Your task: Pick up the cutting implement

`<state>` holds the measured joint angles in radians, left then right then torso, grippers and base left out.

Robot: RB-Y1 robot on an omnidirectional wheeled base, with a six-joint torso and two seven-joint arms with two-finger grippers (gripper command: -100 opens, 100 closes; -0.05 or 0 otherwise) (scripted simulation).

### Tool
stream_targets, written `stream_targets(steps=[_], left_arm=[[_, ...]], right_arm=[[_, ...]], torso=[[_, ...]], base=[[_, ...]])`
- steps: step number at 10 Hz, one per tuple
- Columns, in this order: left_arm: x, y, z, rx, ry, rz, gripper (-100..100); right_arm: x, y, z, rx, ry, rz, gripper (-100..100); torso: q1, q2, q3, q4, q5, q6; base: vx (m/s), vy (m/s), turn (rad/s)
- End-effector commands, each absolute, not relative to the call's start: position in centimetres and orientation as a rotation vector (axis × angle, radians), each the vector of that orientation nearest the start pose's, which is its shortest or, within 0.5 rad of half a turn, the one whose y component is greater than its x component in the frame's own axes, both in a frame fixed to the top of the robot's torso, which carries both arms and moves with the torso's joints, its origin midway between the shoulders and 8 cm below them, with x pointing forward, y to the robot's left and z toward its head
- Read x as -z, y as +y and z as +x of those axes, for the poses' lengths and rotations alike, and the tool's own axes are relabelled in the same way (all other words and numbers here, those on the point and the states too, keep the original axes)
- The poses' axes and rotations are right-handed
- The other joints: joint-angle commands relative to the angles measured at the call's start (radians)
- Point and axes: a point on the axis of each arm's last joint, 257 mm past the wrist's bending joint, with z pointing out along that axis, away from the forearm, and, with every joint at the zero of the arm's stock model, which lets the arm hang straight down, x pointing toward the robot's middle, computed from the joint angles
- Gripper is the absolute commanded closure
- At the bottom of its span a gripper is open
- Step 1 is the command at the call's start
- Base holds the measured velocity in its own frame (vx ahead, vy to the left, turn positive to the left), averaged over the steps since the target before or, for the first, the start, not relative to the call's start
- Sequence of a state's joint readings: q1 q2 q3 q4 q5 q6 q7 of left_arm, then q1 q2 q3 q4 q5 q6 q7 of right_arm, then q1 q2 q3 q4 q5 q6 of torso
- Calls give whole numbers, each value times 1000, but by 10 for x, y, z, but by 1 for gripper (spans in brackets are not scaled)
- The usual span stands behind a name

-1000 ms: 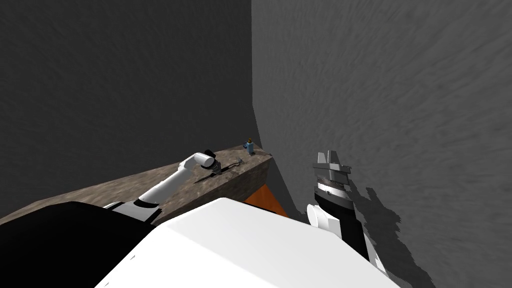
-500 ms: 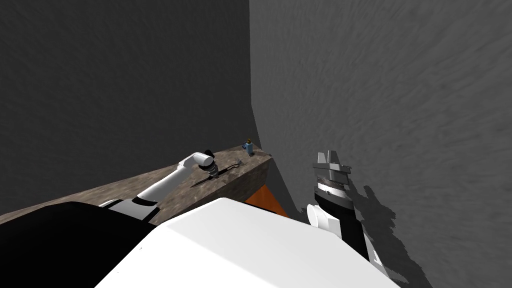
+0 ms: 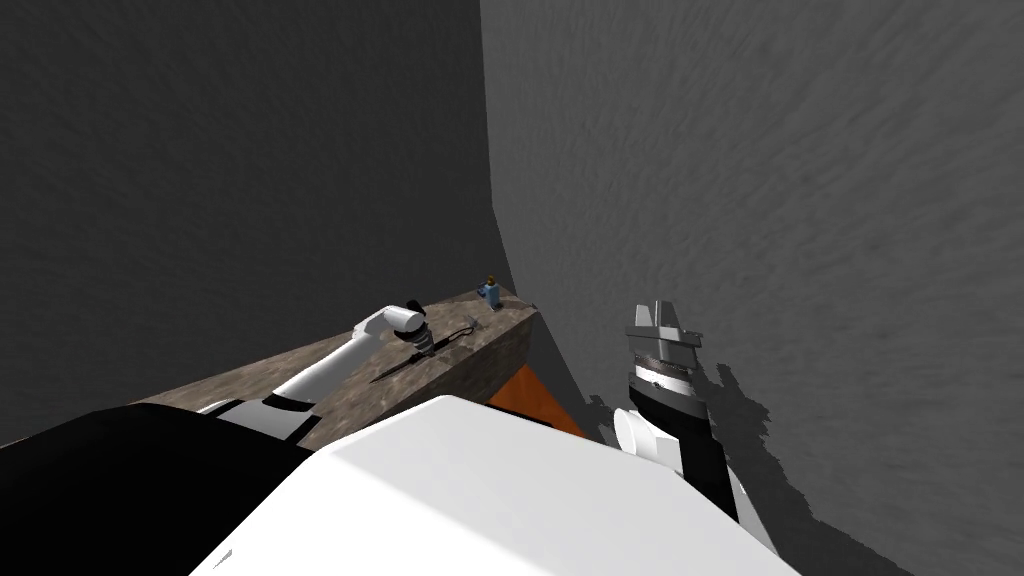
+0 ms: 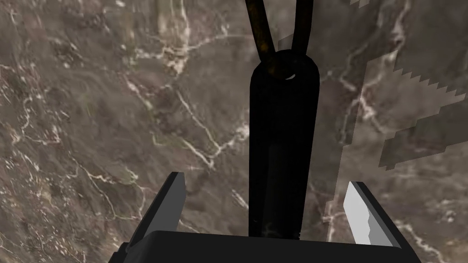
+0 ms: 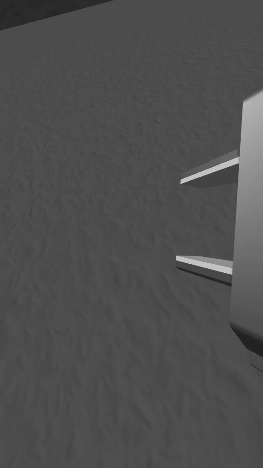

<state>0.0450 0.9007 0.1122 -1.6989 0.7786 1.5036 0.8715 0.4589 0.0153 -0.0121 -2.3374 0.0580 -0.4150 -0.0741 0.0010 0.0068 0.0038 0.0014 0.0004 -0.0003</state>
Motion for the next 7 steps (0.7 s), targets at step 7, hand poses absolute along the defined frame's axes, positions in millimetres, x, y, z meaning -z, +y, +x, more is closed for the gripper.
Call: stream_targets(steps=[7], left_arm=[[345,545,306,172,727,-2844,-100]], right_arm=[[-47,-274,349,-1335,604,654,0]], torso=[[1,0,0,0,0,-1]], base=[[-112,19,-285]])
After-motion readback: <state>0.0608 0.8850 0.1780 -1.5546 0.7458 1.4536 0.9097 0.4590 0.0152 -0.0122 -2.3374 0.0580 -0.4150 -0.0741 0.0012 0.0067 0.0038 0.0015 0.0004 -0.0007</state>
